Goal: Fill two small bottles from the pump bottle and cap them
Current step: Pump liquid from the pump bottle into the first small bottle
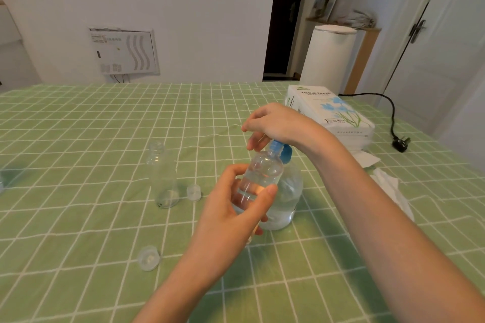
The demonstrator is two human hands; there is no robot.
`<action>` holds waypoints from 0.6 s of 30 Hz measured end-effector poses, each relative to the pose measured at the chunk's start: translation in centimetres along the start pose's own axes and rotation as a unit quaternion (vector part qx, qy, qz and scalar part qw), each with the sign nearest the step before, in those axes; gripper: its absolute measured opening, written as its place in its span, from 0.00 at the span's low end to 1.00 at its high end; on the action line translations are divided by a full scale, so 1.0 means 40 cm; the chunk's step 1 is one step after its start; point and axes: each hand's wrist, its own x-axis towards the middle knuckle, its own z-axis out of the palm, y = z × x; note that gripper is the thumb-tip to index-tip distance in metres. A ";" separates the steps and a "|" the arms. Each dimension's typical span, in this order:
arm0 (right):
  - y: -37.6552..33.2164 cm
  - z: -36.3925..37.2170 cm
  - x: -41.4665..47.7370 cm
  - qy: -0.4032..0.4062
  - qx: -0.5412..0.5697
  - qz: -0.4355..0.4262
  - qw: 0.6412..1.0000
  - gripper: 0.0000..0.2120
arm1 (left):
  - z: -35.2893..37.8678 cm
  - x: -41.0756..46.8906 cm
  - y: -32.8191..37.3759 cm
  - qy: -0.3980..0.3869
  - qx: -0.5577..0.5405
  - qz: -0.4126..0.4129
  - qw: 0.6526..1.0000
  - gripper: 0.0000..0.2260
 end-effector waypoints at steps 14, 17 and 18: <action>-0.004 -0.007 0.007 0.002 0.014 -0.005 1.000 0.09 | 0.000 -0.002 0.003 -0.007 -0.003 0.007 1.000 0.16; 0.002 0.001 0.009 -0.003 0.015 -0.002 1.000 0.08 | 0.000 -0.001 0.001 -0.004 -0.002 0.002 1.000 0.18; 0.005 0.002 0.008 -0.005 0.017 0.000 1.000 0.08 | 0.002 0.000 0.000 -0.003 -0.002 -0.001 1.000 0.18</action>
